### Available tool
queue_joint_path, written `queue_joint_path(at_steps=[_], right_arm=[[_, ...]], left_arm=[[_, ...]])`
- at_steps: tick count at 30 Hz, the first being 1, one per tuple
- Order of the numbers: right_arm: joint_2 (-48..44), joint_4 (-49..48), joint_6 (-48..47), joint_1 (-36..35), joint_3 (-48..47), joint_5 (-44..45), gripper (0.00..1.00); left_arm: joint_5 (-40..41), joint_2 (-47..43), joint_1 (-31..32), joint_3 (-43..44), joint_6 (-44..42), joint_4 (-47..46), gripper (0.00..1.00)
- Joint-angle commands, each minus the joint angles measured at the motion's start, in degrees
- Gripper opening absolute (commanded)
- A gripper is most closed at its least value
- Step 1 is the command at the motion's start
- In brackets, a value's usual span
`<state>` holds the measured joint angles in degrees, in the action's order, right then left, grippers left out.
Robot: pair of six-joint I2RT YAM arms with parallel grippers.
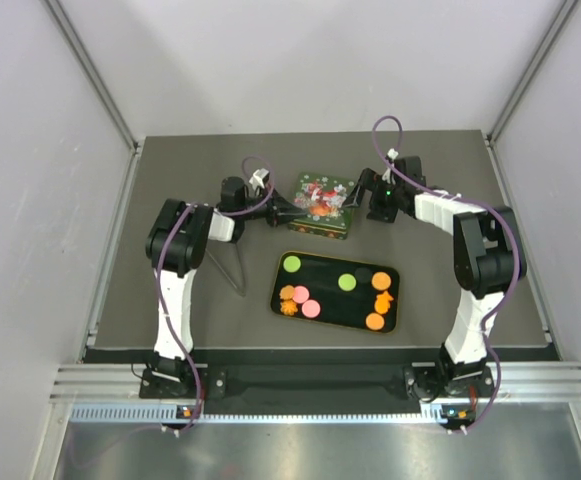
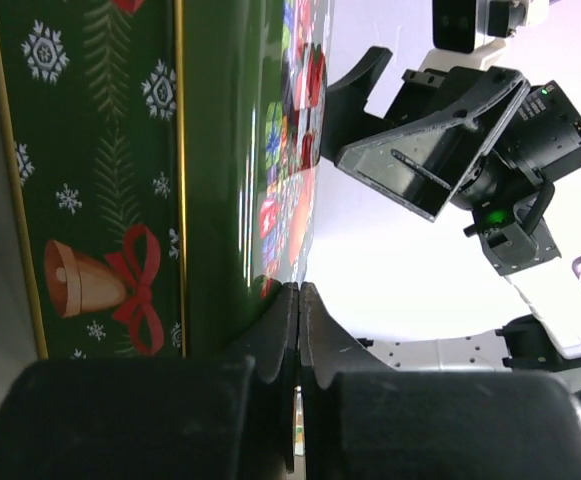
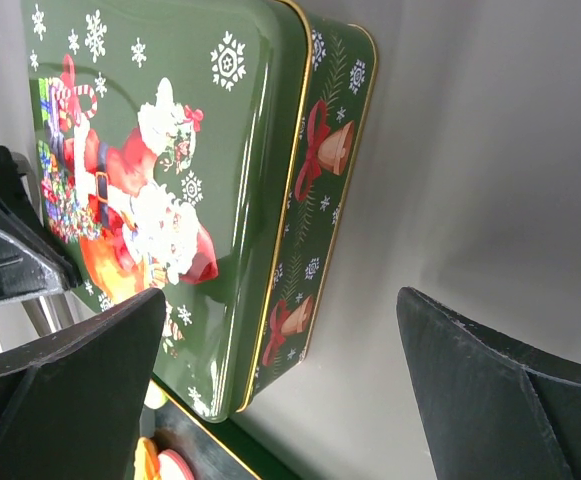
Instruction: Pack the cookies
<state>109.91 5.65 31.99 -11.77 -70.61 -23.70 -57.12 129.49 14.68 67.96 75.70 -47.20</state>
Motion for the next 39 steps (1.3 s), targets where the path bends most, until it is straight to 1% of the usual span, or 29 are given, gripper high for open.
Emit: queue_joint_path(at_steps=[1,9,10,13,14,16,17,18,19,20,21,22,23,24,25,26,27,28,30,31,32,35,37,39], right_arm=[[0.0,-1.4,-1.1,-0.3,-1.9,-0.6,0.99],[-0.5,-1.4,-1.1,-0.2,-2.1,-0.6,0.99],[-0.7,-1.4,-1.1,-0.2,-2.3,-0.6,0.99],[-1.1,-1.3,-0.9,-0.1,-3.3,-0.6,1.0],[-1.8,-1.3,-0.9,0.0,-3.7,-0.4,1.0],[-2.8,-1.2,-0.9,0.3,-5.0,0.5,1.0],[-3.8,-0.7,-0.9,0.3,-5.6,0.9,1.0],[-4.5,-0.3,-1.3,0.7,-6.8,1.4,1.0],[-5.5,0.2,-1.7,0.8,-7.2,2.8,1.0],[-8.1,0.2,-2.0,0.8,-7.1,3.8,1.0],[-9.8,0.3,-2.7,1.0,-6.8,5.1,1.0],[-11.5,0.2,-3.2,0.9,-6.4,7.6,1.0],[-15.0,0.1,-3.6,0.9,-5.3,8.7,1.0],[-16.8,0.1,-4.4,0.9,-4.7,9.6,1.0],[-18.7,0.0,-4.7,0.9,-3.9,9.9,1.0],[-22.6,-0.4,-5.2,0.9,-2.2,10.3,1.0],[-24.6,-1.0,-5.4,0.9,-0.9,10.7,1.0],[-29.2,-1.6,-5.5,1.0,0.5,11.7,1.0],[-33.8,-2.7,-6.4,0.9,4.9,14.2,1.0],[-38.1,-3.2,-6.2,0.9,6.4,15.4,1.0],[-40.1,-3.5,-5.9,1.0,9.1,16.2,1.0],[-46.2,-3.9,-4.8,0.9,13.0,19.5,1.0],[-48.7,-3.7,-5.4,0.9,14.4,20.2,1.0],[-49.3,-2.9,-6.2,0.9,15.2,21.0,1.0]], left_arm=[[2.1,1.3,0.3,-2.0,0.2,-2.6,0.0],[3.0,-4.3,0.4,1.1,-7.6,8.5,0.0],[3.2,-5.1,0.4,1.9,-9.8,11.9,0.0],[4.0,-7.9,0.4,6.4,-13.6,18.8,0.0],[4.1,-9.1,0.4,9.3,-14.3,20.4,0.0],[4.9,-10.3,0.5,12.0,-16.3,23.5,0.01],[5.3,-12.1,0.5,14.0,-17.0,25.9,0.08],[6.9,-13.3,0.5,15.0,-17.9,28.1,0.12],[8.2,-14.5,0.6,15.8,-21.5,30.9,0.15],[10.2,-17.8,0.7,17.1,-24.0,38.3,0.22],[12.7,-19.7,0.9,17.8,-27.0,43.2,0.27],[20.0,-21.5,1.5,18.6,-33.0,47.6,0.32],[23.8,-25.1,1.8,19.2,-35.4,57.3,0.34],[26.9,-27.2,2.1,18.5,-37.3,59.5,0.46],[32.2,-29.4,2.5,17.2,-39.3,61.0,0.5],[34.3,-33.6,2.5,14.0,-39.7,61.6,0.53],[36.4,-35.7,2.5,12.3,-39.9,62.7,0.55],[39.7,-39.5,2.5,9.6,-40.4,63.5,0.56],[41.9,-43.2,2.5,6.7,-41.3,64.9,0.57],[43.5,-46.3,2.5,5.3,-41.9,65.1,0.57],[43.8,-47.8,2.5,2.6,-42.3,65.2,0.57],[44.9,-52.0,2.5,-0.6,-44.3,67.1,0.57],[45.1,-54.6,2.5,-2.7,-45.5,67.3,0.57],[45.0,-55.9,2.5,-3.6,-46.2,67.1,0.58]])
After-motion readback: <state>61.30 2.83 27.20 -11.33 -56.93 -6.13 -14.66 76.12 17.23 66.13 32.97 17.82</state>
